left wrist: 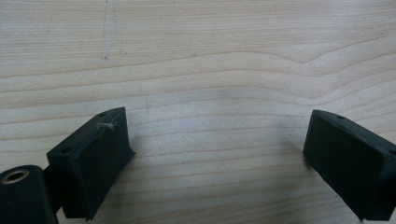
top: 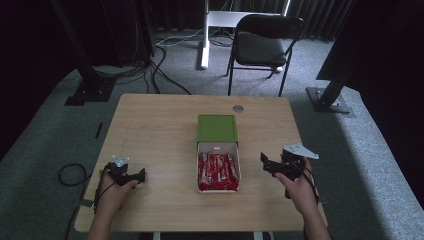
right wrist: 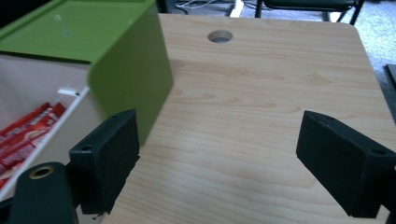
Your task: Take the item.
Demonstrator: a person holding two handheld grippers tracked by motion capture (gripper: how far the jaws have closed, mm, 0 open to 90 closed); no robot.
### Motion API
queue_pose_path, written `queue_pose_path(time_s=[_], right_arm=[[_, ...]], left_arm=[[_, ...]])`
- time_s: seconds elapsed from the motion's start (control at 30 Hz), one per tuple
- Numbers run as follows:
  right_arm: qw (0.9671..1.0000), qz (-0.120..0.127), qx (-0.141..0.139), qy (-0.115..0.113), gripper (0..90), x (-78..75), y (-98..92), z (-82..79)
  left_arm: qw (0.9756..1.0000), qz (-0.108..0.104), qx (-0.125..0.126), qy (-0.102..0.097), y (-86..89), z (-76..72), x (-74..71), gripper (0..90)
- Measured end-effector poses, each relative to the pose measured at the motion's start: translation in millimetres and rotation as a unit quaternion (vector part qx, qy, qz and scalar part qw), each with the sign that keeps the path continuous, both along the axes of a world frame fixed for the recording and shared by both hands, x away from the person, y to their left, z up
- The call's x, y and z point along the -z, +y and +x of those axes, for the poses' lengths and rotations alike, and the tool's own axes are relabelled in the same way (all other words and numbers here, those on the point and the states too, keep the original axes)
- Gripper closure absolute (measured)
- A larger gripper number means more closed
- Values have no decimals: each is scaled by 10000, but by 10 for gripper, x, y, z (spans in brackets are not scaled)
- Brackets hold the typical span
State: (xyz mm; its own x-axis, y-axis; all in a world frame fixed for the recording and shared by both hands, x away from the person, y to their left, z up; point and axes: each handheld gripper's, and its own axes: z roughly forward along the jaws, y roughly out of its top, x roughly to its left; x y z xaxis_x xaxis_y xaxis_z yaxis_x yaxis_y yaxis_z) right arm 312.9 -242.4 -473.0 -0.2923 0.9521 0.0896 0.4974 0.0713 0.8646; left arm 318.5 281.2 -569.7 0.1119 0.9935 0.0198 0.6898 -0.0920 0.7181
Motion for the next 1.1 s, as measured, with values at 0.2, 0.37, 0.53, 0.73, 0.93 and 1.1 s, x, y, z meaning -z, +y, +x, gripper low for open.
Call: queue_pose_path(time_s=[0.2,0.37,0.53,0.73,0.93,1.1], right_arm=[[9999,13,-137,-63,129,-75,114,-2],[9994,30,-321,-130,129,-144,229,-14],[9984,91,-539,-168,129,-191,359,-21],[9969,78,-755,-182,129,-216,510,-25],[9951,108,-960,-195,131,-242,646,-52],[9933,134,-1134,-195,139,-248,761,-76]], left_arm=[[10000,-4,-1,-5,0,0,1,81],[10000,-4,0,-4,0,0,1,81],[10000,-4,0,-5,0,0,1,80],[10000,0,3,-4,1,0,1,80],[10000,-3,1,-3,0,0,1,80],[10000,-1,3,-4,1,0,1,80]])
